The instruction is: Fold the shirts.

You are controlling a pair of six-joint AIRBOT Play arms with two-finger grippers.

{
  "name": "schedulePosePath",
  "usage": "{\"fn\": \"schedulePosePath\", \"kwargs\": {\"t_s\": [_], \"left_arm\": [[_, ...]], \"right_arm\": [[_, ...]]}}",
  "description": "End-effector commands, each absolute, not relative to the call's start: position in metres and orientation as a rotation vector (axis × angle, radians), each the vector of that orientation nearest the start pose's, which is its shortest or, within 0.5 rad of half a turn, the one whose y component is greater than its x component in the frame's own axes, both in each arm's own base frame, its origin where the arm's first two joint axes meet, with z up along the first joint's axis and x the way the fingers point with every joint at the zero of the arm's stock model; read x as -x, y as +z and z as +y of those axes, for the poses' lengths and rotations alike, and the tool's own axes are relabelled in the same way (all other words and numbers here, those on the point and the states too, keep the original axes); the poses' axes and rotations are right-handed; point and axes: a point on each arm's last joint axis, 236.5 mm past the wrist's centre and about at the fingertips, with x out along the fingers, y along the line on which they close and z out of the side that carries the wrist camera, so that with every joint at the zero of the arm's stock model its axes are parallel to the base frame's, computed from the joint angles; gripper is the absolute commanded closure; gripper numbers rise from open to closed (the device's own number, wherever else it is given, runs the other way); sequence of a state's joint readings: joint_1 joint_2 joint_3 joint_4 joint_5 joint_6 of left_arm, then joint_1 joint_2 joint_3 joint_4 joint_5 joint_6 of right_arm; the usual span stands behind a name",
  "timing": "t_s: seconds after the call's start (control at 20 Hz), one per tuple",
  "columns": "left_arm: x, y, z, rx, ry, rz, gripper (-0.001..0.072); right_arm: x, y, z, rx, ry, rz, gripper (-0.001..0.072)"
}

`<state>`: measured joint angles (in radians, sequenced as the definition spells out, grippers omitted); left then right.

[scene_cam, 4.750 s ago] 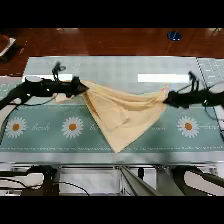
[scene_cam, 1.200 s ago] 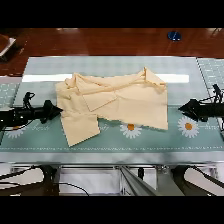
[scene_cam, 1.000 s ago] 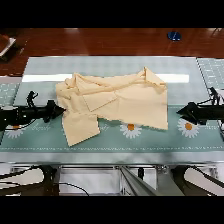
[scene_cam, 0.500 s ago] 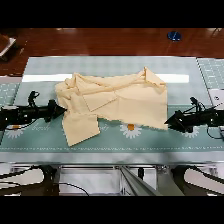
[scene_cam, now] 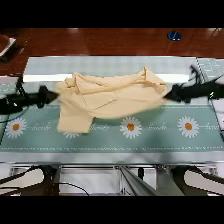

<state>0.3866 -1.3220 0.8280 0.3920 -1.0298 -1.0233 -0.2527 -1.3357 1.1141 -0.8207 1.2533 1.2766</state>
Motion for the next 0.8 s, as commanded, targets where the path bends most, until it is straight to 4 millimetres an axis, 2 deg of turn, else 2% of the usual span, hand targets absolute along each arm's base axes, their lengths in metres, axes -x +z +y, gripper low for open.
{"fn": "schedulePosePath", "kwargs": {"t_s": [0.0, 0.05, 0.1, 0.15, 0.25, 0.3, 0.4, 0.5, 0.6, 0.75], "left_arm": [[-0.448, 0.219, -0.039, 0.886, -0.552, 0.477, 0.0689], [-0.443, 0.282, -0.04, 0.796, -0.587, 0.36, 0.069], [-0.431, 0.335, -0.043, 0.723, -0.609, 0.265, 0.069], [-0.414, 0.385, -0.046, 0.651, -0.626, 0.17, 0.069], [-0.374, 0.457, -0.045, 0.527, -0.604, 0.033, 0.069], [-0.354, 0.481, -0.042, 0.468, -0.564, -0.016, 0.069], [-0.313, 0.515, -0.031, 0.344, -0.436, -0.096, 0.069], [-0.275, 0.53, -0.024, 0.206, -0.283, -0.152, 0.069], [-0.244, 0.531, -0.023, 0.124, -0.149, -0.155, 0.069], [-0.198, 0.521, -0.016, -0.02, 0.013, -0.129, 0.0689]], "right_arm": [[-0.43, 0.213, 0.055, -0.417, 0.452, 0.838, 0.0686], [-0.427, 0.266, 0.052, -0.347, 0.442, 0.729, 0.0686], [-0.416, 0.315, 0.047, -0.279, 0.413, 0.63, 0.0686], [-0.401, 0.354, 0.044, -0.221, 0.383, 0.545, 0.0686], [-0.36, 0.418, 0.039, -0.132, 0.312, 0.39, 0.0686], [-0.336, 0.441, 0.04, -0.096, 0.288, 0.322, 0.0686], [-0.289, 0.47, 0.038, -0.04, 0.229, 0.232, 0.0686], [-0.245, 0.489, 0.036, -0.001, 0.17, 0.16, 0.0686], [-0.207, 0.498, 0.032, 0.019, 0.111, 0.117, 0.0685], [-0.165, 0.49, 0.025, 0.048, 0.039, 0.133, 0.0686]]}}
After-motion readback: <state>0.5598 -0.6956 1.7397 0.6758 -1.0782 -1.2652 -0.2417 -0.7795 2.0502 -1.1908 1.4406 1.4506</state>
